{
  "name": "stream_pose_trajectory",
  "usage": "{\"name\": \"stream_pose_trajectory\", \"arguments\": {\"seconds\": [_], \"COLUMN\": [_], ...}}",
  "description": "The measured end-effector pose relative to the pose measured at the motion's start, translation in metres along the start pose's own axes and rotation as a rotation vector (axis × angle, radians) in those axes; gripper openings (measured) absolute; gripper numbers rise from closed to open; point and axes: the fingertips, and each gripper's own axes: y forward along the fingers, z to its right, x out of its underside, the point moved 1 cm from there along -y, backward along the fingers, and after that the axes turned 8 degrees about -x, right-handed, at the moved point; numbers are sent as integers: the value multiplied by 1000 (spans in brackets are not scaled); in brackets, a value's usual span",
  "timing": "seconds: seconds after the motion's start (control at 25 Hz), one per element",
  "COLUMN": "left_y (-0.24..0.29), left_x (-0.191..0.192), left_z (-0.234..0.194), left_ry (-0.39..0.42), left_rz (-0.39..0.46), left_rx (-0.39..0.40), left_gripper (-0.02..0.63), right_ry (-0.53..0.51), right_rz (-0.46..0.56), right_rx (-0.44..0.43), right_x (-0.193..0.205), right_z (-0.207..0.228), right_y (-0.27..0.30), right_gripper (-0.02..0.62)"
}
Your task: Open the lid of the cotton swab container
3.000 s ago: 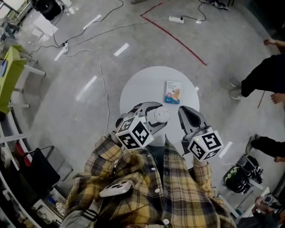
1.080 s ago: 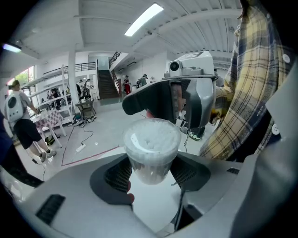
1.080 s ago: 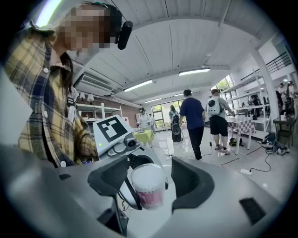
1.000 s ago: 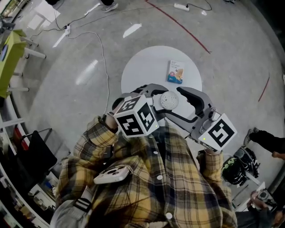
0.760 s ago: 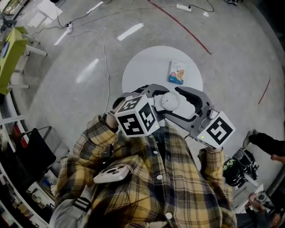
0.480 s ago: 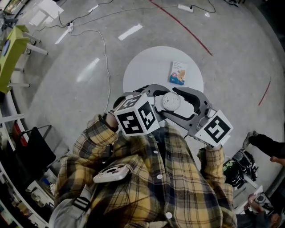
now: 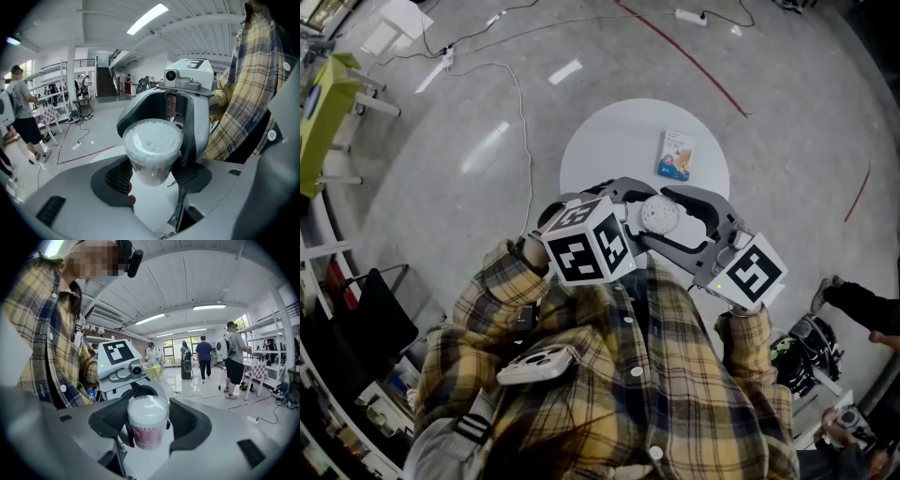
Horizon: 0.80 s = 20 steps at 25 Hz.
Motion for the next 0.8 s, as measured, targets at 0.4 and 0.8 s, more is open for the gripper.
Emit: {"name": "stream_pose_trajectory", "arguments": {"seconds": [0.4,0.8], "left_y": [1,2], "left_x": [-1,-5], "left_z": [-6,-8], "left_ry": [27,91], "left_rz": [1,18], "left_rx": [-26,-57], "left_gripper": [270,264], "right_ry": [52,150], "right_rz": [-32,14], "right_rx": [-36,-90], "right_x": [-1,-11], "right_z": [7,8], "right_y": [-2,-4], "right_gripper": [275,270]}}
